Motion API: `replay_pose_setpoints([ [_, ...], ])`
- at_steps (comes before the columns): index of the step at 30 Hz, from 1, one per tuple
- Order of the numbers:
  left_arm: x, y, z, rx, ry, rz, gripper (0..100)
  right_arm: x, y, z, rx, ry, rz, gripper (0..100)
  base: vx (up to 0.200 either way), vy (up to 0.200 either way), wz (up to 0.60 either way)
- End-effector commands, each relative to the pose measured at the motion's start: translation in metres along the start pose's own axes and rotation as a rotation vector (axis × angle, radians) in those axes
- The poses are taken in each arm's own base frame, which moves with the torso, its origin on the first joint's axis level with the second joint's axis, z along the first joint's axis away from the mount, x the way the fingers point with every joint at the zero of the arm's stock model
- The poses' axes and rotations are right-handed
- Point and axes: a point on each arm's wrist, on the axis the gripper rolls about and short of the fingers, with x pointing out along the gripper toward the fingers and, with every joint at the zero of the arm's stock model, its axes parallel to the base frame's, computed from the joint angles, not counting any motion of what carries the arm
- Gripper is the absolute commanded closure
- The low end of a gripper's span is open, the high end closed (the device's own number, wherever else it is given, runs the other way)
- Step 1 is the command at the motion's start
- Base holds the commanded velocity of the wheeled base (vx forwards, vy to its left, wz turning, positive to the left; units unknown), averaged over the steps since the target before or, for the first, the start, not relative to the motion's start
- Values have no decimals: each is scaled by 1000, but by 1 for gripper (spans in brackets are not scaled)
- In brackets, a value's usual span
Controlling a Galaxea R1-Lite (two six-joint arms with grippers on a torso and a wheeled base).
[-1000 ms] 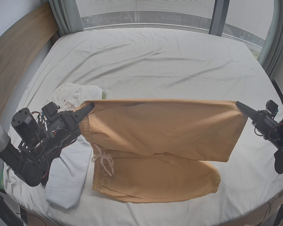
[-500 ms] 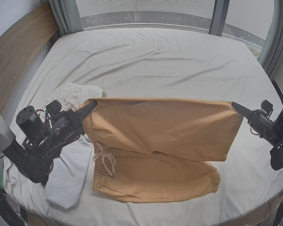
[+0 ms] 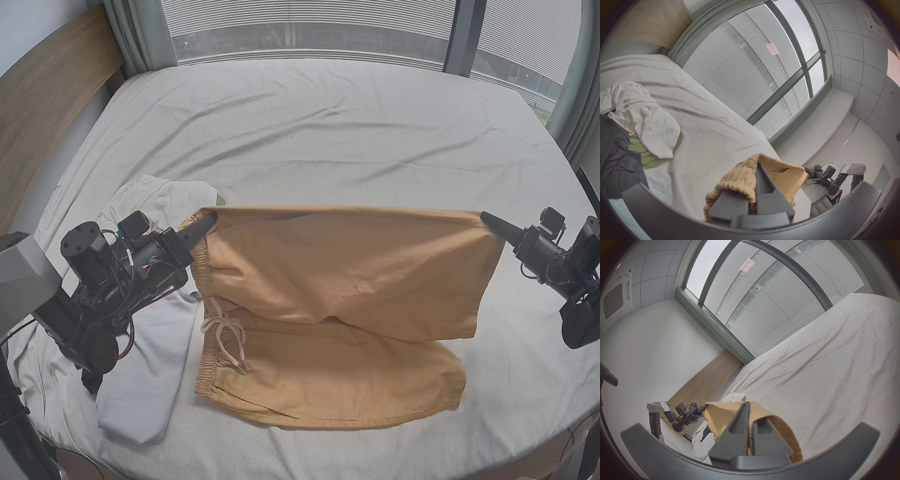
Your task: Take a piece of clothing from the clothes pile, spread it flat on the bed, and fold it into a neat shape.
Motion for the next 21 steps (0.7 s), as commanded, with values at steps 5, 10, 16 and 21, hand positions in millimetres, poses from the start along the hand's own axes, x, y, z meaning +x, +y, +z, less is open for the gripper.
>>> replay_pose_setpoints([
  [5,18,19,-8,0,-16,19,100,15,-24,-8,15,13,-8,100,0,0,0],
  [10,28,30,-13,2,-43,49,100,21,-34,-11,21,16,-12,100,0,0,0],
  [16,39,38,-15,5,-70,58,100,31,-46,-11,22,6,-7,100,0,0,0],
  [21,48,44,-16,5,-92,61,100,39,-55,-9,35,-6,3,100,0,0,0],
])
